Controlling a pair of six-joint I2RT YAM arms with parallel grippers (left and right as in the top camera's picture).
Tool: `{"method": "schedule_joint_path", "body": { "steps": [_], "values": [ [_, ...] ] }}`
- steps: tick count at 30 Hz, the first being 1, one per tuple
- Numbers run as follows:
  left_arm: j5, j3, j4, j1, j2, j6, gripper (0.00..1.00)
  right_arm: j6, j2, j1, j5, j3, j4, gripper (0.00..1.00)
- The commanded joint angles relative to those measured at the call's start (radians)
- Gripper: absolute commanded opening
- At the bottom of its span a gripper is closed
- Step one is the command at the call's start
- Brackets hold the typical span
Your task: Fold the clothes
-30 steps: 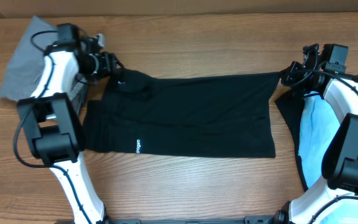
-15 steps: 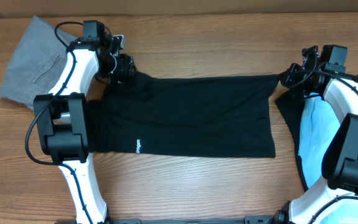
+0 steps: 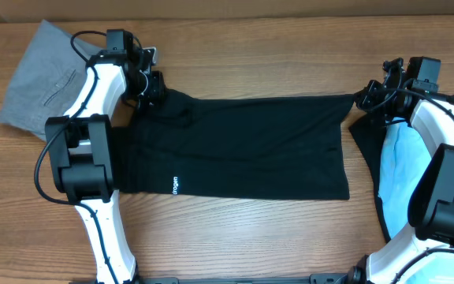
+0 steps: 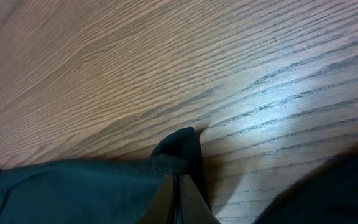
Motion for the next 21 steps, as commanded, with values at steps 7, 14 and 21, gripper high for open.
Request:
{"method": "schedule_joint_path", "body": {
  "steps": [7,14,21],
  "values": [
    [0.082,0.056,0.008,0.065,-0.006,-0.068,0.04,0.003,-0.025,-0.003,-0.002,0.007,0.005,0.04],
    [0.094,0.069,-0.037,0.100,-0.008,-0.067,0.31,0.003,-0.025,-0.003,-0.002,0.007,0.002,0.04],
    [0.058,0.069,-0.035,0.101,-0.008,-0.063,0.58,0.003,-0.025,-0.003,-0.002,0.007,0.002,0.04]
  ]
}}
